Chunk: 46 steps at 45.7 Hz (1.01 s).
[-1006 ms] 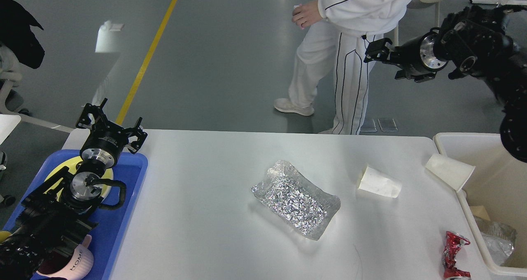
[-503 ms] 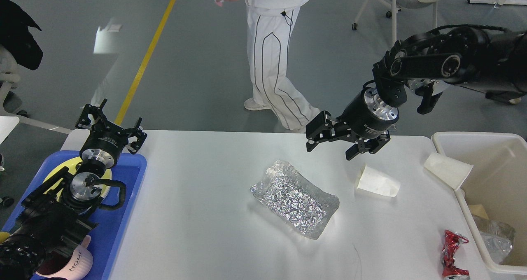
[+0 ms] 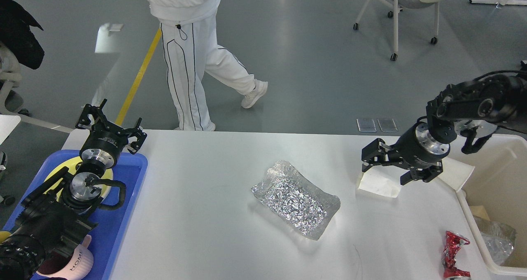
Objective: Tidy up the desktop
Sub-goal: 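Lower the right gripper to the red snack packet beside the bin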
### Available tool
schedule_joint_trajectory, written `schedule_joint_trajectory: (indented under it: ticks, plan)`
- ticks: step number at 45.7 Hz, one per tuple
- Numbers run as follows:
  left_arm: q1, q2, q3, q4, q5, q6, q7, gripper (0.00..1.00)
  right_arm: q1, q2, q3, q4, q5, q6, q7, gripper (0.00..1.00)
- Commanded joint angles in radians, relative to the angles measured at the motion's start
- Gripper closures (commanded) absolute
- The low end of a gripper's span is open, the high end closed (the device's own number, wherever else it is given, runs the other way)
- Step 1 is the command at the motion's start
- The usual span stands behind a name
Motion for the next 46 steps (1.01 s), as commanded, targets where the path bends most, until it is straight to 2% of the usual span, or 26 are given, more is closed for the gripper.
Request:
schedule_joint_trajectory:
  ticks: [1,7,13,27,34,40,46]
  plan:
    - [0.000,0.000,0.000,0.000,0.000,0.000,0.001,0.02,-0.088,-0.113,0.003,0.000,-0.070,-0.023,0.000,0.00]
    - [0.000,0.000,0.000,0.000,0.000,0.000,0.001,0.02,-0.206,-0.179,0.013,-0.009,-0.078,-0.111,0.008,0.00]
    - [0.000,0.000,0.000,0.000,0.000,0.000,-0.001,0.02,-0.335,-0.190,0.054,-0.062,-0.078,-0.180,0.014,0.00]
    - [0.000,0.000,0.000,0.000,0.000,0.000,-0.001,0.02,-0.476,-0.239,0.100,-0.131,-0.119,-0.204,0.021,0.00]
    - [0.000,0.000,0.000,0.000,0.000,0.000,0.001,0.02,-0.551,-0.247,0.120,-0.151,-0.154,-0.273,0.049,0.00]
    - [0.000,0.000,0.000,0.000,0.000,0.000,-0.001,0.02,-0.591,-0.244,0.131,-0.150,-0.154,-0.335,0.095,0.01]
    - [0.000,0.000,0.000,0.000,0.000,0.000,0.001,0.02,-0.633,-0.233,0.132,-0.154,-0.154,-0.407,0.100,0.04]
